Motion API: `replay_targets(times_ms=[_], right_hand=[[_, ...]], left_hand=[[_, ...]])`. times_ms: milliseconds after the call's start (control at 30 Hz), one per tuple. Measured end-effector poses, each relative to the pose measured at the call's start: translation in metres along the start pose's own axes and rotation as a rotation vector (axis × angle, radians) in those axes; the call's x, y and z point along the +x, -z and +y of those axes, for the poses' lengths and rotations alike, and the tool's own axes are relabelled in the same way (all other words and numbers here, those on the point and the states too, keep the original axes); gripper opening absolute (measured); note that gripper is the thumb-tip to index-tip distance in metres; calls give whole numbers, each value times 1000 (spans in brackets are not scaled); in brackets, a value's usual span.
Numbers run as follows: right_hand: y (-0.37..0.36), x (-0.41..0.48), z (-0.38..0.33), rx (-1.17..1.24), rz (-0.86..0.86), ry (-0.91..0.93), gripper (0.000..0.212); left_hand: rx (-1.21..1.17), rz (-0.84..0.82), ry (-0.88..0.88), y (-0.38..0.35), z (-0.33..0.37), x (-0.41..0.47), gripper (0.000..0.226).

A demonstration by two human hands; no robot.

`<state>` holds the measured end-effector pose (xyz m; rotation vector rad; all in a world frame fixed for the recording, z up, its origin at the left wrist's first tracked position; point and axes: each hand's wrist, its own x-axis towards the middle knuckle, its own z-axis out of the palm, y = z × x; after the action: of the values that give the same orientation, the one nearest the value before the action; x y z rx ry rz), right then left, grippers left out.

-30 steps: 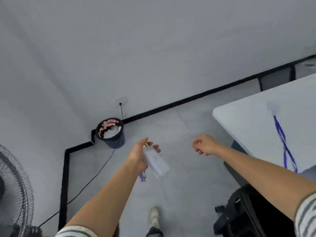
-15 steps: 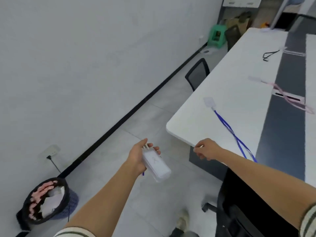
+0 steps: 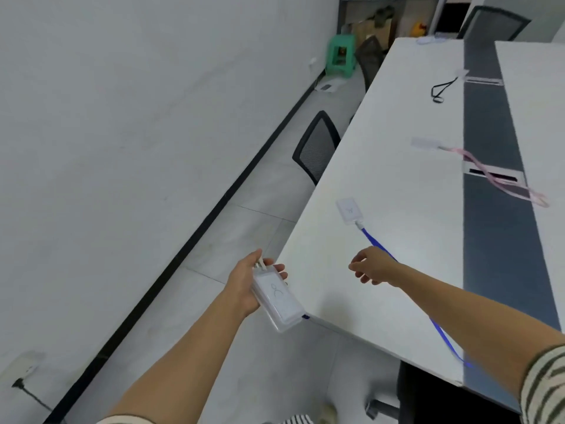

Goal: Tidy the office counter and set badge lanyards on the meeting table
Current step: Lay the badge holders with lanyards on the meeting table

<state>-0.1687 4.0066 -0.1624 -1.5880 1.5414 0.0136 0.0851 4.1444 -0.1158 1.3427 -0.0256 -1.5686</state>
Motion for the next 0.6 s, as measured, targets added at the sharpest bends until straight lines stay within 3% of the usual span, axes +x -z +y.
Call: replay_targets(times_ms=[400, 600], right_hand=[[54, 118, -16, 37, 116, -129, 22], [68, 203, -48, -164, 225, -195, 45]], left_hand=[[91, -64, 116, -66, 81, 127, 29], [152, -66, 185, -78, 144, 202, 30]])
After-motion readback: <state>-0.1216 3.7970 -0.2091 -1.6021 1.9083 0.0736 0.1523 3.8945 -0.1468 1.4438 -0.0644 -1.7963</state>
